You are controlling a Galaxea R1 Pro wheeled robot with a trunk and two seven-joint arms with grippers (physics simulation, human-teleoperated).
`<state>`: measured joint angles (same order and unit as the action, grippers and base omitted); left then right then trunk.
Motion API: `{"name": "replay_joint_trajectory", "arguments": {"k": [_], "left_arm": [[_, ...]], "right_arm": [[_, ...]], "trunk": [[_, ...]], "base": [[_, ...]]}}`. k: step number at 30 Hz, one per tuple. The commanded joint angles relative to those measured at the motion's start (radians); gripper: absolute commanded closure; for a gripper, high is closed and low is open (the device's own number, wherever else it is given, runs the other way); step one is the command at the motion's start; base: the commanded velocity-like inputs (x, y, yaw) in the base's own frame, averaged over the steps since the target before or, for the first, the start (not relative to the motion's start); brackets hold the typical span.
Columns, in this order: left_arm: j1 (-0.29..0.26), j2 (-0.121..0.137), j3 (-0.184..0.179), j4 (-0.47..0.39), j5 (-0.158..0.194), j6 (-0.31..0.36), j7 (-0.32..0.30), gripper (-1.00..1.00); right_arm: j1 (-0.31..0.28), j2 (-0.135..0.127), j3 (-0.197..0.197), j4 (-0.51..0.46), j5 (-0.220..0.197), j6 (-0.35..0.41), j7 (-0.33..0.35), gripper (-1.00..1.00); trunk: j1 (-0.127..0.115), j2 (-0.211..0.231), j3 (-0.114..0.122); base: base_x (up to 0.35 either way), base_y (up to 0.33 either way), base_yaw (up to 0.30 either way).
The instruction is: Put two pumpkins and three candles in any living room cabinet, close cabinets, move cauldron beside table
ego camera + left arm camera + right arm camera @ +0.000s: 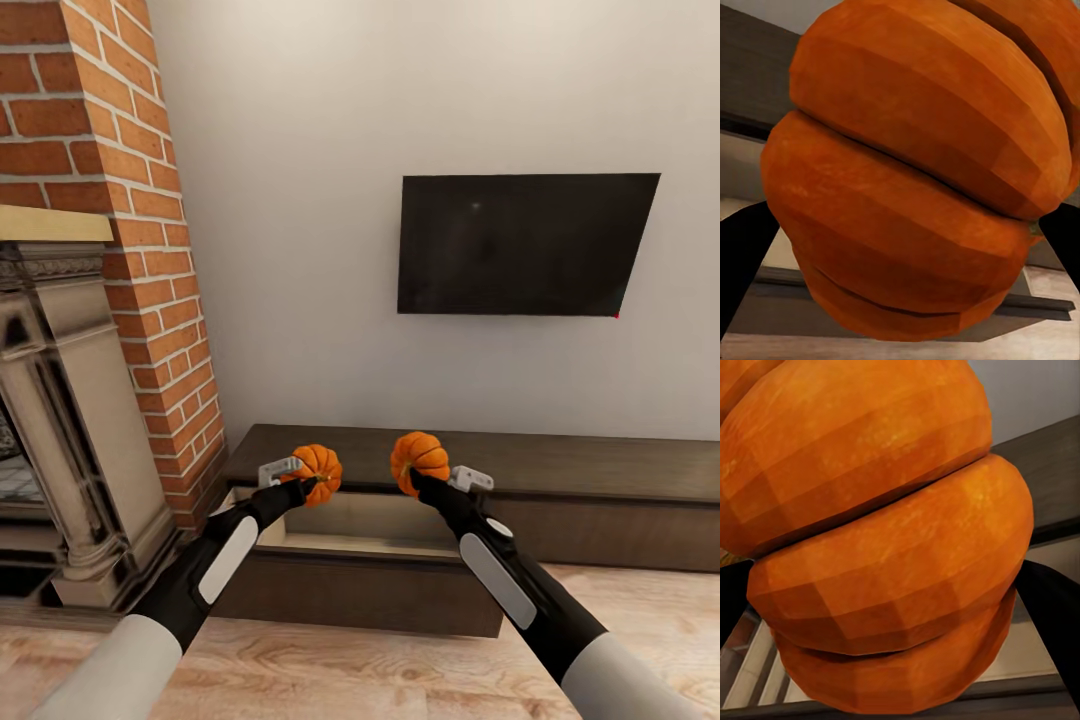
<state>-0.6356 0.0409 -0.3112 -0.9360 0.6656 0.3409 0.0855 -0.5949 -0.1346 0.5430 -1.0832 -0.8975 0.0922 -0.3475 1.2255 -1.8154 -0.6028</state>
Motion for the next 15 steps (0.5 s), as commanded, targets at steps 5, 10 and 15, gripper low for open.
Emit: {"name": "replay_joint_trajectory", "arguments": {"k": [5, 10, 15], "left_arm": [[0.000, 0.005, -0.003, -0.001, 0.009, -0.011, 0.009, 1.00], [0.000, 0.008, -0.003, 0.007, -0.002, -0.052, 0.008, 1.00], [0.001, 0.008, -0.003, 0.009, -0.004, -0.057, 0.007, 1.00]], "right_arm": [[-0.001, 0.004, 0.003, -0.001, -0.001, 0.003, -0.008, 1.00], [-0.001, 0.004, 0.002, 0.000, -0.003, 0.003, -0.008, 1.00], [-0.001, 0.004, 0.000, 0.002, -0.005, 0.004, -0.007, 1.00]], "trunk": [[0.000, -0.001, -0.001], [0.000, -0.001, -0.001], [0.000, -0.001, -0.001]], "base": [[0.000, 0.000, 0.000], [0.027, 0.000, 0.000], [0.091, 0.000, 0.000]]}}
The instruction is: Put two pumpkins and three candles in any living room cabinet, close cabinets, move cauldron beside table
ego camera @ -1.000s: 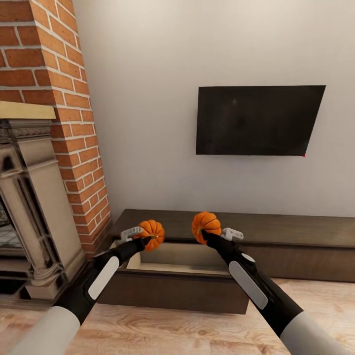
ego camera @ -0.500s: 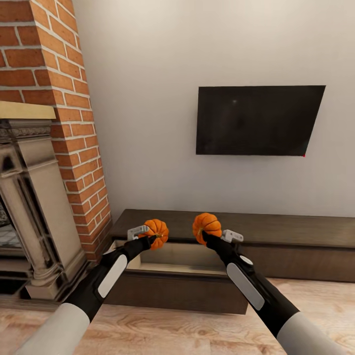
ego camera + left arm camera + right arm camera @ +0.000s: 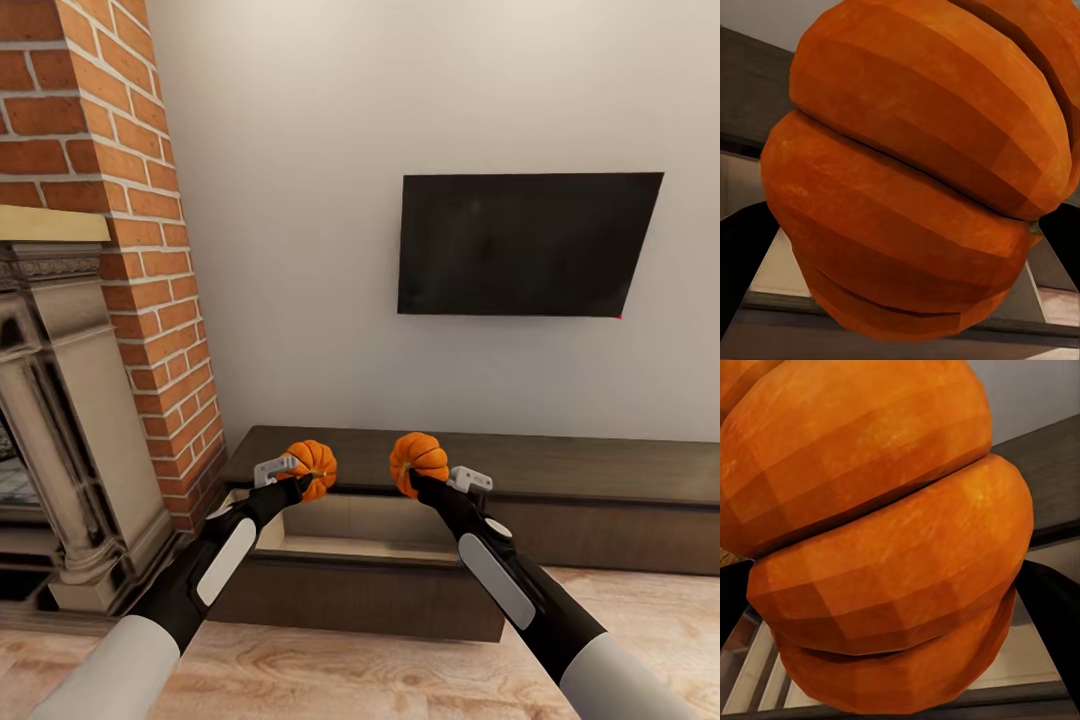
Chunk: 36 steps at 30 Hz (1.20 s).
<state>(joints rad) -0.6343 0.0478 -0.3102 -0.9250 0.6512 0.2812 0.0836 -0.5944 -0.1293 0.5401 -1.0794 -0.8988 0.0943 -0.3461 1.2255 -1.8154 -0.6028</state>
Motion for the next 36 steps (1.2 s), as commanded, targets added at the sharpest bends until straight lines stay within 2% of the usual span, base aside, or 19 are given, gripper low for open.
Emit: {"name": "replay_joint_trajectory", "arguments": {"k": [1, 10, 19, 28, 36], "left_arm": [[-0.001, 0.001, -0.004, -0.002, 0.010, 0.002, 0.009, 1.00], [-0.001, 0.002, -0.003, -0.002, 0.008, 0.001, 0.008, 1.00], [-0.001, 0.005, -0.003, 0.000, 0.009, 0.001, 0.010, 1.00], [-0.001, 0.007, -0.003, 0.000, 0.008, 0.001, 0.010, 1.00], [-0.001, 0.009, -0.003, 0.000, 0.008, -0.006, 0.008, 1.00]], "right_arm": [[-0.001, -0.001, 0.003, -0.002, -0.005, 0.002, -0.008, 1.00], [-0.001, -0.001, 0.003, 0.008, -0.006, 0.001, -0.008, 1.00], [-0.001, -0.002, 0.002, 0.010, -0.006, -0.003, -0.008, 1.00], [-0.001, -0.001, 0.002, 0.009, -0.012, -0.004, -0.003, 1.00], [-0.001, -0.002, 0.002, 0.009, -0.012, -0.004, 0.001, 1.00]], "trunk": [[0.000, -0.001, -0.001], [0.000, -0.001, -0.001], [0.000, -0.001, -0.001], [0.000, -0.001, 0.000], [0.000, -0.001, 0.007]], "base": [[0.079, 0.000, 0.000], [0.114, 0.015, 0.000], [0.273, 0.000, 0.000], [0.024, 0.000, -0.008], [0.000, 0.000, -0.183]]}}
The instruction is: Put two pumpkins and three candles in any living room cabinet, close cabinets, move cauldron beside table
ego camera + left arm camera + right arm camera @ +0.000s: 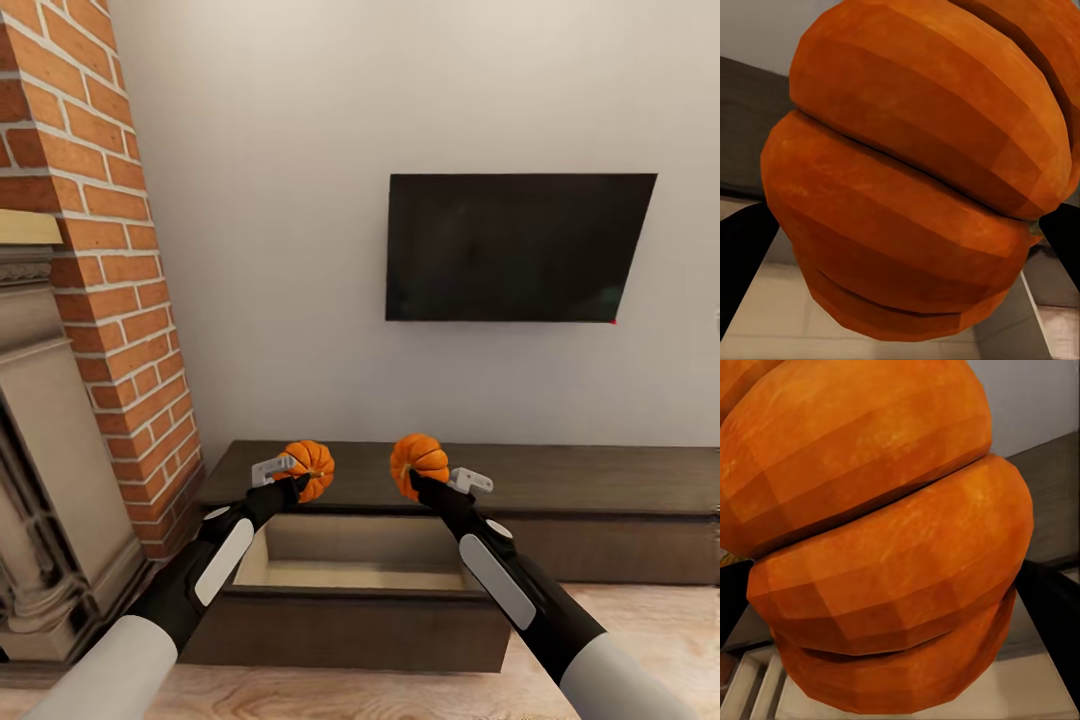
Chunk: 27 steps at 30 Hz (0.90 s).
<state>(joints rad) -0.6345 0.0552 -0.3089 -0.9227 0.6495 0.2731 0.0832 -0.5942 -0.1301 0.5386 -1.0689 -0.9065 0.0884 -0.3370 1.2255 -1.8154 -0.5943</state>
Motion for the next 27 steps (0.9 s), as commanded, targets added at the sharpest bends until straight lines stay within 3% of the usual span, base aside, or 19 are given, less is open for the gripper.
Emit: {"name": "replay_joint_trajectory", "arguments": {"k": [1, 19, 27], "left_arm": [[-0.001, 0.001, -0.004, -0.002, 0.010, 0.002, 0.009, 1.00], [-0.001, -0.001, -0.004, -0.002, 0.010, 0.002, 0.013, 1.00], [-0.001, -0.004, -0.004, -0.005, -0.026, 0.008, 0.017, 1.00]], "right_arm": [[-0.001, -0.001, 0.003, -0.002, -0.005, 0.002, -0.008, 1.00], [-0.001, 0.000, 0.004, -0.002, 0.002, 0.005, -0.011, 1.00], [-0.002, 0.007, 0.003, -0.002, -0.007, 0.067, -0.058, 1.00]], "trunk": [[0.000, -0.001, -0.001], [0.065, -0.120, -0.053], [0.096, -0.176, -0.078]], "base": [[0.000, 0.000, -0.100], [0.000, 0.000, -0.008], [0.000, 0.000, 0.000]]}}
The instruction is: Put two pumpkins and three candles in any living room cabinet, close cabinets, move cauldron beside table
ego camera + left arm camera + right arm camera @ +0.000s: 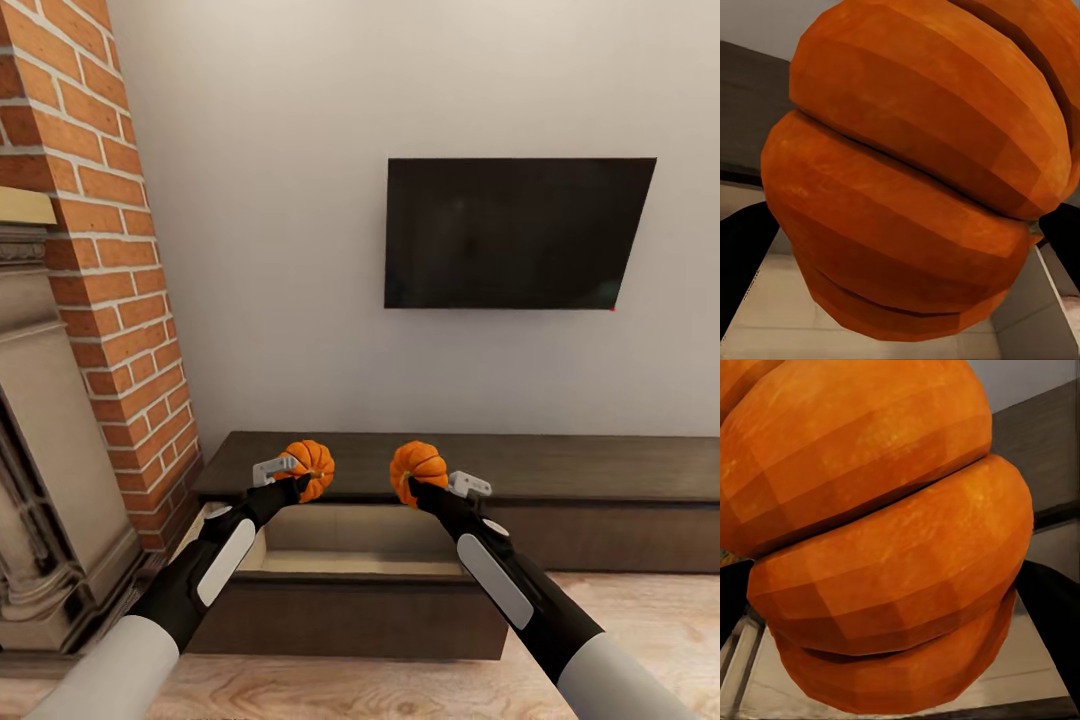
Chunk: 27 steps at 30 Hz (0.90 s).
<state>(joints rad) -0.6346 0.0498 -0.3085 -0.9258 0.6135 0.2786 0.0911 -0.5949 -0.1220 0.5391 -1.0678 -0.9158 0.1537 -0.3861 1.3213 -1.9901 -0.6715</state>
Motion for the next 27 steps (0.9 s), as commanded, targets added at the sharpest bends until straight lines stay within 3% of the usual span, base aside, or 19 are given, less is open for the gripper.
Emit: {"name": "replay_joint_trajectory", "arguments": {"k": [1, 7, 27], "left_arm": [[-0.001, 0.001, -0.005, -0.004, 0.008, 0.004, 0.015, 1.00], [-0.001, -0.004, -0.007, -0.012, 0.003, 0.011, 0.075, 1.00], [0.000, 0.000, -0.008, -0.013, 0.004, 0.011, 0.077, 1.00]], "right_arm": [[-0.002, 0.002, 0.002, -0.003, 0.002, 0.014, -0.015, 1.00], [-0.002, 0.009, 0.002, -0.004, 0.003, 0.030, -0.026, 1.00], [-0.002, 0.007, 0.002, -0.018, 0.016, 0.000, -0.013, 1.00]], "trunk": [[0.004, -0.008, -0.004], [0.027, -0.050, -0.023], [0.103, -0.190, -0.086]], "base": [[0.000, 0.000, 0.000], [0.000, 0.000, 0.000], [0.000, 0.000, 0.000]]}}
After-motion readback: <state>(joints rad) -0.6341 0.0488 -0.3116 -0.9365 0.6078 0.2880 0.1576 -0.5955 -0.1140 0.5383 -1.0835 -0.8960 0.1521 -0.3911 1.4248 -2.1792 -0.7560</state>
